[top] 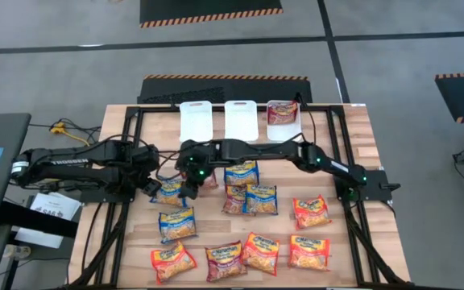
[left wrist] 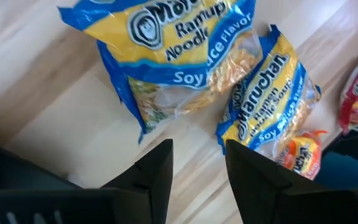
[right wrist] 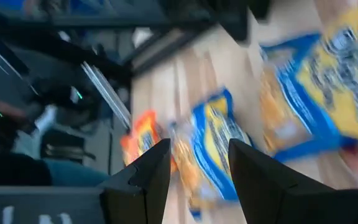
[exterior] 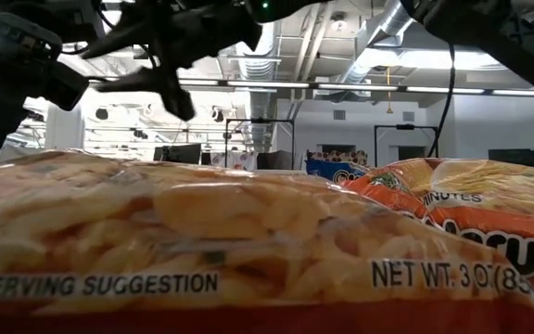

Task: Sort Maruchan noodles
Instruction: Put the top left blue noodle soup pack into the middle white bin

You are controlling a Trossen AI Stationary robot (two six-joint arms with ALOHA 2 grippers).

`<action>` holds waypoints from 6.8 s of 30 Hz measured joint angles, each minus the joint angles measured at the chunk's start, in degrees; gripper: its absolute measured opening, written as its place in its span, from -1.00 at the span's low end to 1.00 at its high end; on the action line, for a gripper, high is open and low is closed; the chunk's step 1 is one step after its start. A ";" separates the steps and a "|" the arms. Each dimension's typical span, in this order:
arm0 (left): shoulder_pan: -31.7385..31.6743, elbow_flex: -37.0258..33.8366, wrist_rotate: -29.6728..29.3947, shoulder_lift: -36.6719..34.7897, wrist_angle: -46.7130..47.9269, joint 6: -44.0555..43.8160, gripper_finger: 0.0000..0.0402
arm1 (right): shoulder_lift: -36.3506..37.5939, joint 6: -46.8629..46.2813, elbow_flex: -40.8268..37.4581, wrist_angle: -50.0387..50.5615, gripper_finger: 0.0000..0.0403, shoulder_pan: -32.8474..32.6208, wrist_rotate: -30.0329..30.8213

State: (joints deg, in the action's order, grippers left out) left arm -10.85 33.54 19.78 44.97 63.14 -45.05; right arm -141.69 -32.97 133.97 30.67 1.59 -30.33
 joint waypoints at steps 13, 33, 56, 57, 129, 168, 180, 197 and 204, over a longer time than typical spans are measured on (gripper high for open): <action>-1.62 0.00 0.49 0.94 1.83 6.85 -0.34 | -3.44 -17.15 -0.43 1.37 -0.08 -2.12 8.70; -1.64 -0.02 -9.94 13.11 0.00 0.29 -0.34 | -7.03 -31.73 -0.41 -0.01 -0.08 -3.78 21.60; -1.27 0.00 -6.98 27.80 -10.55 -1.72 -0.34 | -8.79 -36.02 -0.38 1.24 -0.07 -3.33 21.92; -0.98 0.00 -6.58 28.32 -11.31 -1.38 -0.34 | -9.07 -35.83 -0.32 0.55 -0.08 -3.33 21.79; -0.74 9.05 -0.73 8.85 3.83 8.88 -0.61 | -4.18 -25.46 -0.30 -1.32 -0.97 -3.74 12.10; -0.85 10.85 0.39 -0.93 -13.85 4.99 -0.61 | 10.65 2.18 0.93 20.47 -0.97 4.15 10.85; -2.87 10.84 -5.91 -1.49 -32.38 1.84 -0.61 | 13.32 18.62 0.99 21.04 -0.97 16.71 3.86; -13.98 10.84 -11.66 -1.46 -35.65 2.91 -0.61 | 18.16 54.08 0.97 34.10 -0.97 35.23 3.19; -17.08 10.84 -11.95 -1.46 -35.65 3.42 -0.61 | 19.30 69.86 0.74 38.48 -0.97 41.45 3.19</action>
State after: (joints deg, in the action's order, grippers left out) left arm -27.93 44.38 7.84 43.51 27.49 -41.63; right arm -122.39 36.89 134.71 69.15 43.04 -27.13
